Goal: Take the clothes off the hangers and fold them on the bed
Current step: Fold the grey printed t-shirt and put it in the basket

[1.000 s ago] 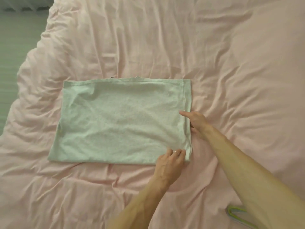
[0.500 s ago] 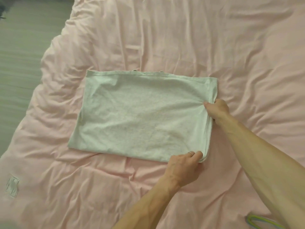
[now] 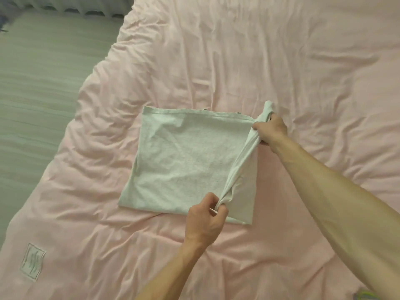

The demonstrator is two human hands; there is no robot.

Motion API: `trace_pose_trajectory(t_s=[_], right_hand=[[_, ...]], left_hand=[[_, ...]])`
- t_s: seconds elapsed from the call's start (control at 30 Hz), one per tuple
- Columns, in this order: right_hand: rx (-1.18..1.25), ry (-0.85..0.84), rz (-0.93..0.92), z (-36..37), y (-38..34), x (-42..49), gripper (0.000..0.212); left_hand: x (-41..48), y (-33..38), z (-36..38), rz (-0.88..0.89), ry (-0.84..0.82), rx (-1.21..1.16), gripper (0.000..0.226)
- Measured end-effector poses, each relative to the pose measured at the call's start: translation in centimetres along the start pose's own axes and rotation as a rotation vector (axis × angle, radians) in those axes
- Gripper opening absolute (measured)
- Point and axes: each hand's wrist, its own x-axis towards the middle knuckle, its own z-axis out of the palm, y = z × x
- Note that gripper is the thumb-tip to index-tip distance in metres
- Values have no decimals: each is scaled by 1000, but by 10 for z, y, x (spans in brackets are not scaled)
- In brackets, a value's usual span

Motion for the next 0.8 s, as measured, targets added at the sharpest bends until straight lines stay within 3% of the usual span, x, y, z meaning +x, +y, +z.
trace_pose_trajectory(t_s=[0.17, 0.43, 0.63, 0.8], right_hand=[[-417, 20, -253, 105, -52, -35, 40], [-706, -11, -340, 253, -109, -77, 43], [-706, -21, -278, 306, -122, -94, 45], [-479, -182, -197, 321, -128, -99, 45]], left_hand=[[19, -57, -89, -146, 92, 154, 22], [30, -126, -189, -373, 102, 259, 29], [33, -152, -215, -487, 73, 211, 30], [39, -162, -223, -531, -28, 215, 24]])
